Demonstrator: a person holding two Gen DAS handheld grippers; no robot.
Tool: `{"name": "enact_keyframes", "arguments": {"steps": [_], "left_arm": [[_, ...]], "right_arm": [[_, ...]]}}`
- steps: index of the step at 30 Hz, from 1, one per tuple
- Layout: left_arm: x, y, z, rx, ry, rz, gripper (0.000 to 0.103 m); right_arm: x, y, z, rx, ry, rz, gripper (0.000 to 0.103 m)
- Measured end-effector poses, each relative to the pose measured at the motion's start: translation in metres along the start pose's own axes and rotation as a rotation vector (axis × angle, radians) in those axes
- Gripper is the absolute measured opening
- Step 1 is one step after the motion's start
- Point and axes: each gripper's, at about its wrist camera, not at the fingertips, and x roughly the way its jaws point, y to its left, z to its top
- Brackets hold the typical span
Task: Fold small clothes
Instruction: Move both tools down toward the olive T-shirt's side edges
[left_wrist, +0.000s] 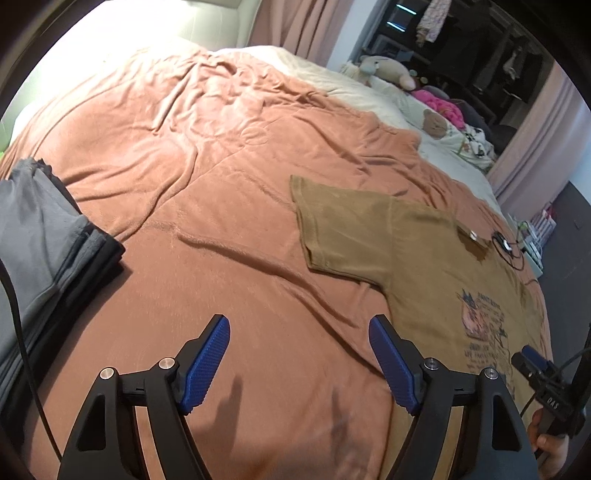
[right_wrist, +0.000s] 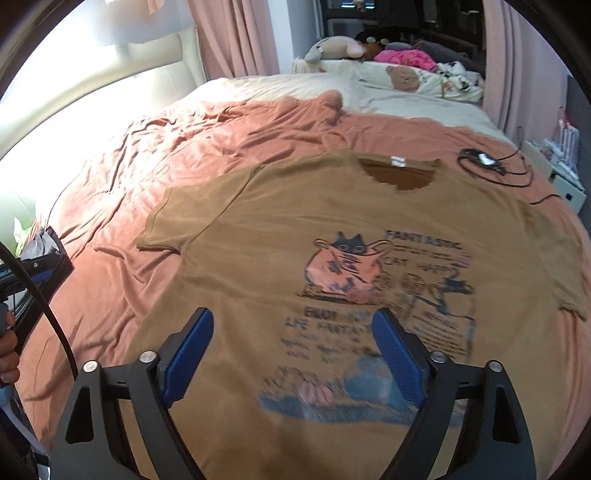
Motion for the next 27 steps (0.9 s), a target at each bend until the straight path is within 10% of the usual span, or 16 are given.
{"name": "enact_keyframes", "arguments": {"steps": [27], "left_arm": [[0.137, 0.009, 0.094, -0.166, 0.176, -0.074, 0.055]], "right_arm": [[0.171, 0.012, 0.082, 0.123, 0.142, 0.243, 0.037]]}}
